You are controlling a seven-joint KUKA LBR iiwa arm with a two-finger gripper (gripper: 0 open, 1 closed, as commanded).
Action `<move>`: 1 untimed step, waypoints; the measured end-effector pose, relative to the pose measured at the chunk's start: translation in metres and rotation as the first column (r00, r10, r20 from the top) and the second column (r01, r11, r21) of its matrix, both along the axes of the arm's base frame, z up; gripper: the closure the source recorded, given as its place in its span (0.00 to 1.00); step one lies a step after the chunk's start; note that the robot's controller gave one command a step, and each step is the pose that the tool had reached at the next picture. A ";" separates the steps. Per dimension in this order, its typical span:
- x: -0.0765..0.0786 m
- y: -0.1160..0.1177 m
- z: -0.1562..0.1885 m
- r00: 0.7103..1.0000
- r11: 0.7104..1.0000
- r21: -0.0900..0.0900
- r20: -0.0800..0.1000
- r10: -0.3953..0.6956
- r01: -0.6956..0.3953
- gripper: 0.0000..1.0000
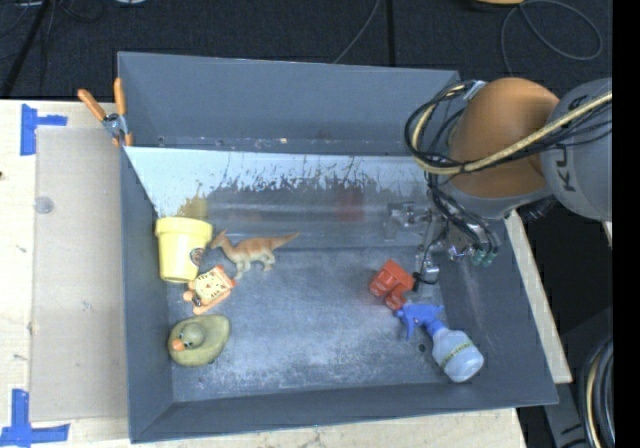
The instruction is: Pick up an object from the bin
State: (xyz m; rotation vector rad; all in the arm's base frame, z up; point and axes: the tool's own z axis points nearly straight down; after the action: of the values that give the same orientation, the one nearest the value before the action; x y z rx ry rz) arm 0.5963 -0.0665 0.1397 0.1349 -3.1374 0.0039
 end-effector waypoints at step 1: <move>0.003 -0.027 -0.030 0.998 0.998 0.008 -0.002 0.064 -0.064 0.00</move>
Offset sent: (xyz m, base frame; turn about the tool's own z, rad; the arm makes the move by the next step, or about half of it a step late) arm -0.0060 -0.0635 -0.0697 -0.0728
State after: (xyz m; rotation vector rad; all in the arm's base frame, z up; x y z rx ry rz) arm 0.5996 -0.0940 0.1099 0.2356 -3.1296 -0.0079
